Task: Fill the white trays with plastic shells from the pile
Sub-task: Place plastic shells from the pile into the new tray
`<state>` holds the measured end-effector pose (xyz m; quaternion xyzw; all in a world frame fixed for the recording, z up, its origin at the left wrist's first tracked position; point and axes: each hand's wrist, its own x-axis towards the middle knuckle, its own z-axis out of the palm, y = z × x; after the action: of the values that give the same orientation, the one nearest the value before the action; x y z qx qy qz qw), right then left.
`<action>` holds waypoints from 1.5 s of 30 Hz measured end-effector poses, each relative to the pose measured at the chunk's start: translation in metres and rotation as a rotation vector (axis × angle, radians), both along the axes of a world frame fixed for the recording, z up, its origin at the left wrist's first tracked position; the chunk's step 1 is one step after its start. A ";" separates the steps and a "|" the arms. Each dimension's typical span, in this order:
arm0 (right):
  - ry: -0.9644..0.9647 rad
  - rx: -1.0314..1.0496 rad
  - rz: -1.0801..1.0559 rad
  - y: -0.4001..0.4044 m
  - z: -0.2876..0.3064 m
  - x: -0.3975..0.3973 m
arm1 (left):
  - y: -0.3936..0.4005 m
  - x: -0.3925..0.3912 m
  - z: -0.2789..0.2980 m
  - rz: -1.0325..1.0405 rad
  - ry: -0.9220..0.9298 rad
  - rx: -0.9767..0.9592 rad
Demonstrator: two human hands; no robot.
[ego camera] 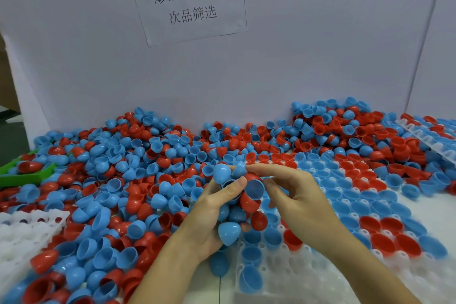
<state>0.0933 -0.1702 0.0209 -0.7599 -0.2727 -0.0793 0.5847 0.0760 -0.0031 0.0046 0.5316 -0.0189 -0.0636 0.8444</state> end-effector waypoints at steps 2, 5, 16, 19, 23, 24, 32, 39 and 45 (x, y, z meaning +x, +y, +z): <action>-0.009 -0.005 0.023 -0.005 0.002 0.002 | 0.001 0.000 0.000 -0.005 -0.006 -0.007; 0.021 -0.001 0.048 -0.009 0.002 0.004 | 0.000 0.000 0.001 0.007 0.004 -0.022; 0.004 -0.045 -0.056 -0.005 -0.004 0.006 | 0.000 0.004 -0.001 0.066 0.065 -0.135; 0.013 -0.018 -0.032 -0.005 -0.003 0.005 | -0.001 0.004 -0.001 0.092 0.062 -0.153; 0.007 0.038 -0.035 0.000 -0.003 0.001 | -0.004 0.006 -0.002 0.129 0.070 -0.124; 0.004 0.059 -0.042 0.002 -0.004 0.000 | -0.005 0.006 -0.002 0.141 0.074 -0.123; -0.101 0.083 -0.048 0.011 -0.008 -0.004 | -0.011 0.002 0.001 0.203 0.086 -0.149; -0.031 0.217 -0.133 0.001 -0.001 -0.001 | -0.012 0.004 0.002 0.363 0.087 -0.167; -0.106 0.104 -0.165 0.011 -0.005 -0.005 | -0.015 0.003 0.001 0.356 0.043 -0.171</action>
<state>0.0880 -0.1593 0.0163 -0.7432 -0.2352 -0.1813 0.5995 0.0792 -0.0180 0.0059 0.4514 0.0881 0.0771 0.8846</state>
